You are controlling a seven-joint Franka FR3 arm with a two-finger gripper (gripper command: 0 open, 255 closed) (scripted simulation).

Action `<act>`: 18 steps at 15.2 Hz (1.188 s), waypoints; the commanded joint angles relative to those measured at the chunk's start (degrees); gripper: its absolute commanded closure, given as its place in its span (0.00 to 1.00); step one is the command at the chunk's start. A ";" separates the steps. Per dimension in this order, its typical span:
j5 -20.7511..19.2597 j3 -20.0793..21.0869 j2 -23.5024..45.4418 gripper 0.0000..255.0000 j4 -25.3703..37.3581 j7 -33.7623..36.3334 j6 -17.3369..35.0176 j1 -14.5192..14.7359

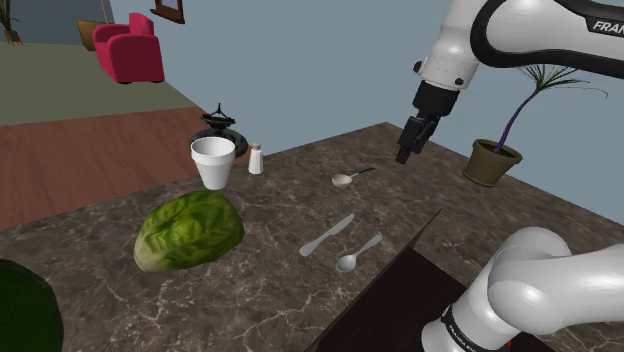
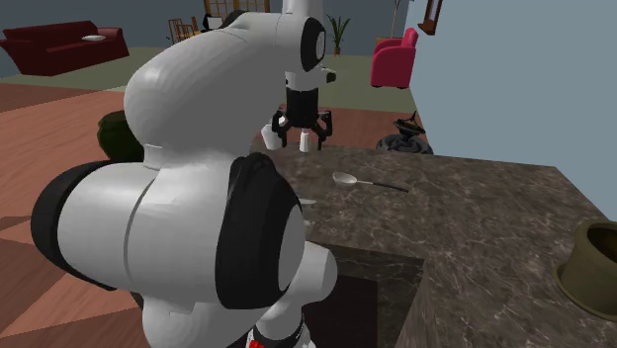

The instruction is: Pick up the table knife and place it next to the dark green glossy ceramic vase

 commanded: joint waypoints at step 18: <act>-8.47 -6.77 23.99 0.00 -10.20 -58.39 29.80 20.85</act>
